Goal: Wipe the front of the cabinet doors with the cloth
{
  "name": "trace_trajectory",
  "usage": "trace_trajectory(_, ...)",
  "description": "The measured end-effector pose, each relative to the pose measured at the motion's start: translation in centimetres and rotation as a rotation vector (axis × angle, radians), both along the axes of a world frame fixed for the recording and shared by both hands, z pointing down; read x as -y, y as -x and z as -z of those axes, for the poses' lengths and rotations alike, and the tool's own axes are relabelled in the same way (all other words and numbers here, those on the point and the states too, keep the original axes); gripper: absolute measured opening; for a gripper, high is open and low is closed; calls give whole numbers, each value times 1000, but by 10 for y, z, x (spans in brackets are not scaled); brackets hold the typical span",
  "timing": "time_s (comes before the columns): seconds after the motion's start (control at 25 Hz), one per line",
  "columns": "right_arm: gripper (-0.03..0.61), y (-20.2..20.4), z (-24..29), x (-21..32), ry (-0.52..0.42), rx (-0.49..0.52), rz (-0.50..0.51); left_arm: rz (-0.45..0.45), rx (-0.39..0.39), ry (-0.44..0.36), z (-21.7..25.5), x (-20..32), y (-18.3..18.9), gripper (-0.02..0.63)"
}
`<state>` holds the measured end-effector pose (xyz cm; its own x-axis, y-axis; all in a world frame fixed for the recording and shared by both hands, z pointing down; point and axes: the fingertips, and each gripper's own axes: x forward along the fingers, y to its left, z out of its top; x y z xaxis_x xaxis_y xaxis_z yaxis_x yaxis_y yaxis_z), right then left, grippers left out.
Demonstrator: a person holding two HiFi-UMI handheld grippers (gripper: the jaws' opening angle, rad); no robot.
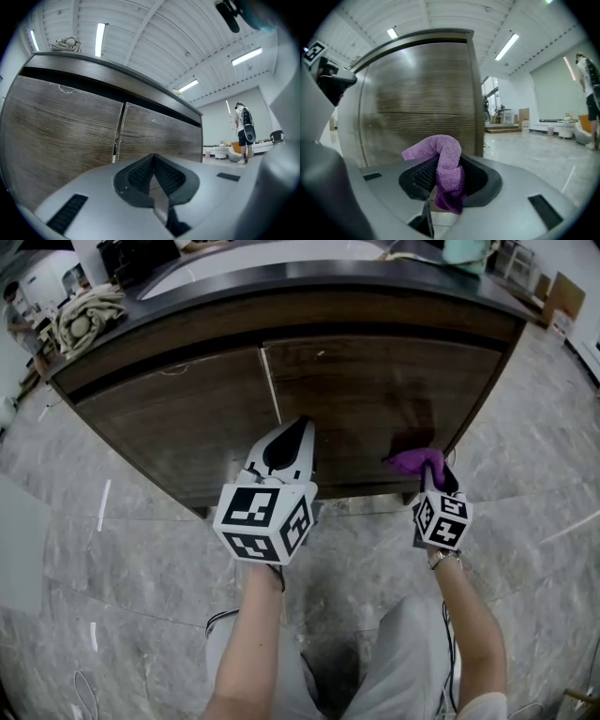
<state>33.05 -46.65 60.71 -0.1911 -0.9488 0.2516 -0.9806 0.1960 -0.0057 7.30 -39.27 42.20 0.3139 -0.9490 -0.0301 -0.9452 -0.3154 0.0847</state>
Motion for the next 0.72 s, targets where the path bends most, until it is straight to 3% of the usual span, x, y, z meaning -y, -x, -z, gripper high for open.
trace_trajectory(0.16,135,97,-16,-31,21,-17,213,-7,-6,-1,-1,0,-8,6)
trace_trajectory(0.28,135,154,-36,-46,45,-46,293,-7,-4,6,-4,0,-8,6)
trace_trajectory(0.52,135,232,-75,-55,94,-63,339,10,-3,-7,4,-7,0,6)
trace_trajectory(0.72,135,245,-104,-37,143,-59,289,11,28,-16,6,-12,11,6)
